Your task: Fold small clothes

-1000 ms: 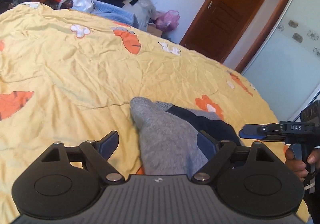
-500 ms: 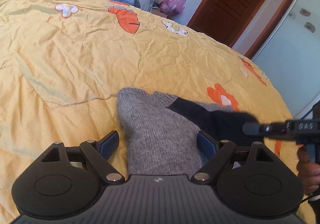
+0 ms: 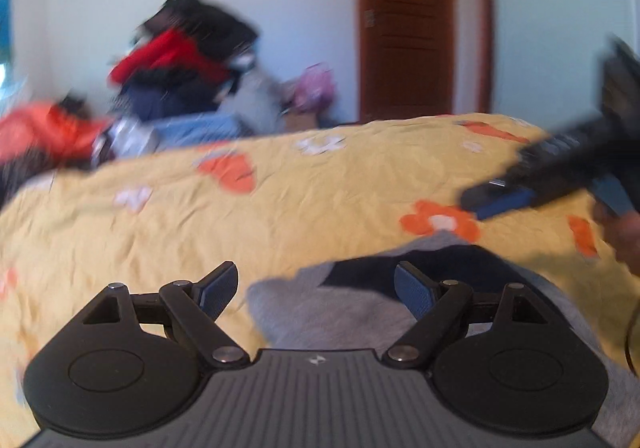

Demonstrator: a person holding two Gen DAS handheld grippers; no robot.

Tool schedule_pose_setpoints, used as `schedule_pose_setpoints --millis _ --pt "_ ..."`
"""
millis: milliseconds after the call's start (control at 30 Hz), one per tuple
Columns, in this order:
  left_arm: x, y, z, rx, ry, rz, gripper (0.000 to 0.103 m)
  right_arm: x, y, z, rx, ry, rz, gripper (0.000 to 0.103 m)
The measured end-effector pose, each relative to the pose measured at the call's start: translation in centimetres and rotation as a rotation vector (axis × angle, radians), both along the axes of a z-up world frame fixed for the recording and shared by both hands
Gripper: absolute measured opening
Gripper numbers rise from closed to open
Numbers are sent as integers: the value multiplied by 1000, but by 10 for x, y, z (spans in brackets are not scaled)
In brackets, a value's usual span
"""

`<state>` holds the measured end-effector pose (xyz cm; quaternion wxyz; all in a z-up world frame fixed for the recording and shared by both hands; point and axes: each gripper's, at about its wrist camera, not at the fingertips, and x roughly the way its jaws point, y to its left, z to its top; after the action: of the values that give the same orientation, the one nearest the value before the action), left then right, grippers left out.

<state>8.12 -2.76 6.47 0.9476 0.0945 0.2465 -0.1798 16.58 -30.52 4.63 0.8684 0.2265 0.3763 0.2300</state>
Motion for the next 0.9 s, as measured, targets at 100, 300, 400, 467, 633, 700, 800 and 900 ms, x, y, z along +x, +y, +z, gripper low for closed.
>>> schedule_pose_setpoints --millis 100,300,400,467,633,700,800,900 --pt "5 -21 -12 33 72 -57 86 21 38 7 -44 12 134 51" --pt "14 -16 -44 -9 195 -28 87 58 118 -11 -238 59 329 51" --pt "20 -7 -53 -57 218 -15 88 65 137 -20 -280 63 364 42" --pt "21 -6 -55 -73 216 -16 89 64 142 -19 -309 51 363 13" --pt "25 -5 -60 -103 207 -12 90 62 125 -33 -270 26 294 7" --pt "22 -4 -57 -98 201 -10 90 61 118 -35 -219 25 246 9" --pt "8 11 -43 -145 165 35 89 44 107 -19 -206 -8 178 38" --pt "1 40 -37 -260 193 98 90 11 69 5 -102 -101 117 72"
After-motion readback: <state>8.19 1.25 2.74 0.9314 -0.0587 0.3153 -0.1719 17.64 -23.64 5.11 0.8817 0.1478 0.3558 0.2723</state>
